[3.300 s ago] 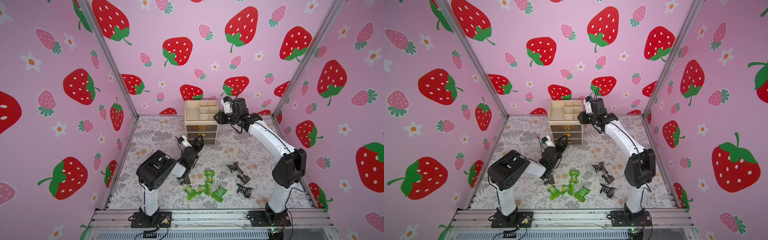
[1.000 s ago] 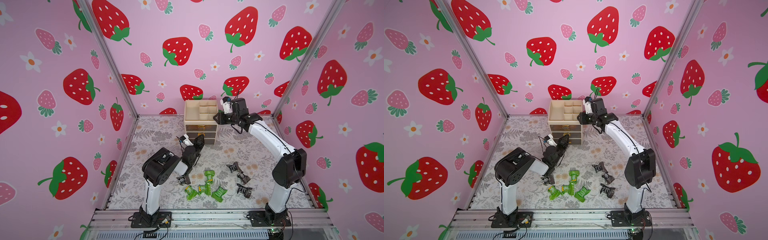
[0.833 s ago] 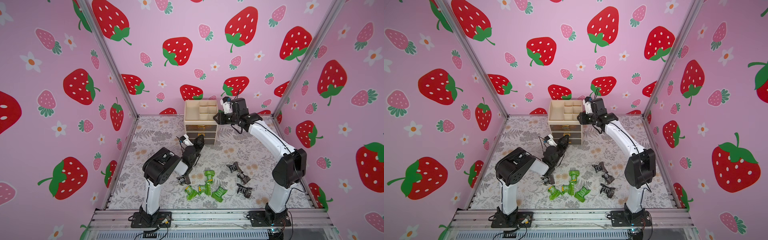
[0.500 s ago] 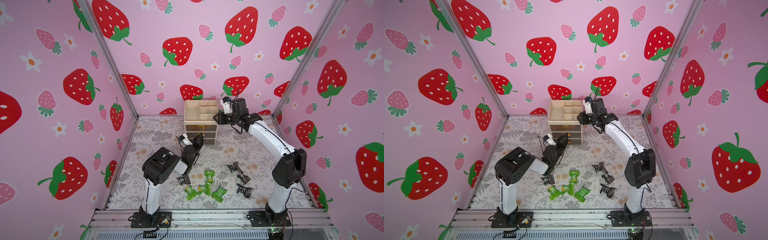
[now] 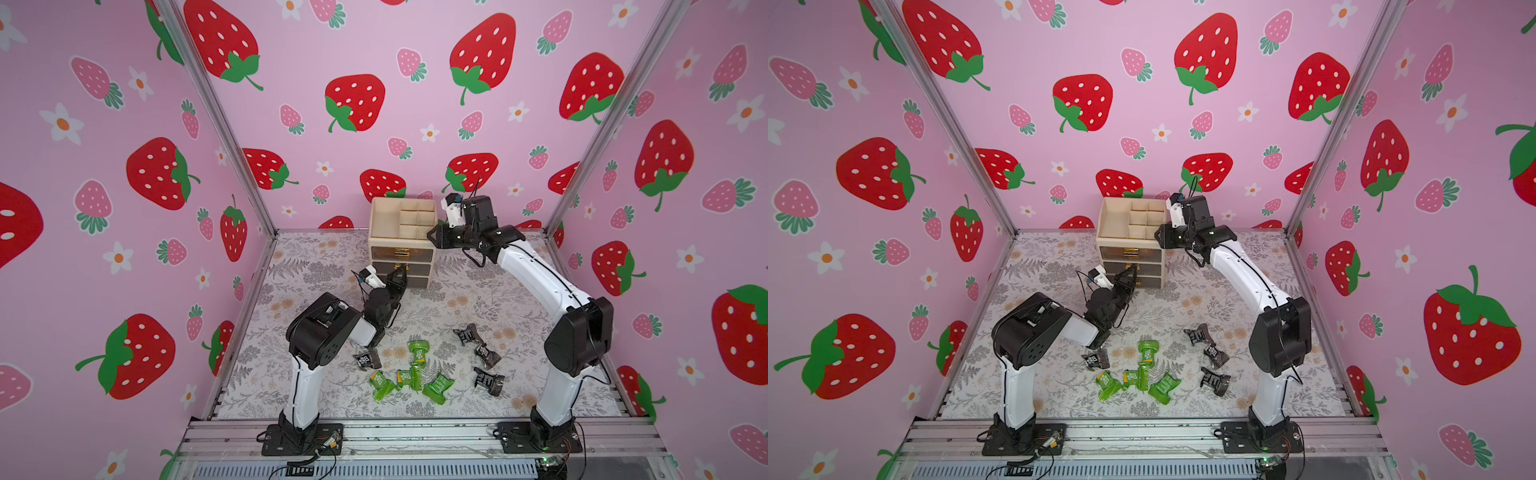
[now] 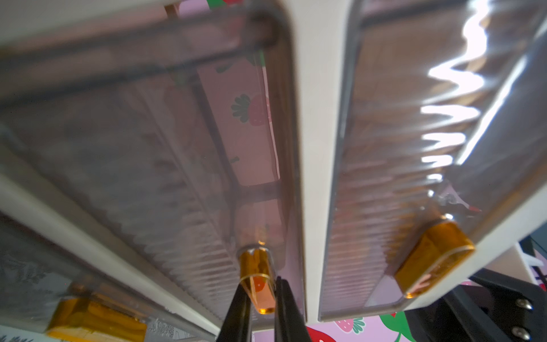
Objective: Place the cookies into the drawer by color
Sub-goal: Open the drawer in the storage box.
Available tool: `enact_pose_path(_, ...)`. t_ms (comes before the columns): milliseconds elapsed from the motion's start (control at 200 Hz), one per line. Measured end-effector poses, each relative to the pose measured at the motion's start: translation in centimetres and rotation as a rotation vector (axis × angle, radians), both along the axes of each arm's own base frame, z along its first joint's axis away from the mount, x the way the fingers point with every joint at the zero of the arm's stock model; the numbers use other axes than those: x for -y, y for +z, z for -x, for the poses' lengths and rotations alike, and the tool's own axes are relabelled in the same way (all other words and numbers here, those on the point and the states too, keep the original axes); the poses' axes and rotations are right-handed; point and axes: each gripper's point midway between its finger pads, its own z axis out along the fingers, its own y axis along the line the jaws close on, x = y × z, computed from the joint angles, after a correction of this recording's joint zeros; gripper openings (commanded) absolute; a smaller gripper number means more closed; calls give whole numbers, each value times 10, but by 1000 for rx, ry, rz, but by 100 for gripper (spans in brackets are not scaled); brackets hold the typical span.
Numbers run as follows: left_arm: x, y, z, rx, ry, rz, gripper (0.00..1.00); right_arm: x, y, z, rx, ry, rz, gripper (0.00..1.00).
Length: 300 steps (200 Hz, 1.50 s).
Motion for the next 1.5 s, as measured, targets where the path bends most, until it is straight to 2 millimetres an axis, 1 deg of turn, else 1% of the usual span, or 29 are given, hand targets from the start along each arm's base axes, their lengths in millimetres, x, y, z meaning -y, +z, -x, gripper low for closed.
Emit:
enact_pose_path(100, -2, 0, -1, -2, 4, 4, 9, -1, 0, 0, 0, 1, 0, 41)
enact_pose_path(155, -2, 0, -1, -2, 1, 4, 7, -1, 0, 0, 0, 1, 0, 41)
enact_pose_path(165, -1, 0, -1, -2, 0, 4, 3, -1, 0, 0, 0, 2, 0, 41)
enact_pose_path(180, -1, 0, -1, -2, 0, 4, 2, -1, 0, 0, 0, 2, 0, 41)
enact_pose_path(280, -1, 0, -1, -2, -4, 4, 0, 0, 0, 0, -1, 1, 2, 41)
enact_pose_path(430, -1, -1, 4, -6, -16, 2, 0, -1, 2, 1, -1, 5, -1, 41)
enact_pose_path(600, -10, -1, 23, -23, -29, -10, 0, -6, 5, 1, 5, 15, -5, 41)
enact_pose_path(690, -12, 0, 30, -27, -39, -13, 0, -9, 5, 3, 4, 21, -5, 41)
enact_pose_path(1030, -13, -1, 29, -32, -56, 7, 0, -16, 2, 10, 2, 40, 1, 40)
enact_pose_path(1086, -13, -1, 29, -34, -57, 10, 0, -16, 1, 11, 9, 29, 25, 41)
enact_pose_path(1126, -13, -2, 29, -34, -58, 11, 0, -17, 0, 12, 20, 24, 50, 44)
enact_pose_path(1191, -14, -3, 28, -35, -57, 13, 0, -22, 0, 15, 51, 25, 91, 46)
enact_pose_path(1256, -15, -4, 27, -34, -55, 20, 0, -25, 1, 21, 83, 28, 131, 47)
enact_pose_path(1396, -15, -4, 27, -33, -57, 24, 0, -21, 9, 29, 140, 71, 210, 46)
enact_pose_path(1436, -15, -4, 27, -33, -58, 24, 0, -23, 16, 33, 170, 98, 224, 46)
enact_pose_path(1501, -14, -4, 28, -33, -60, 25, 0, -34, 30, 43, 236, 160, 240, 46)
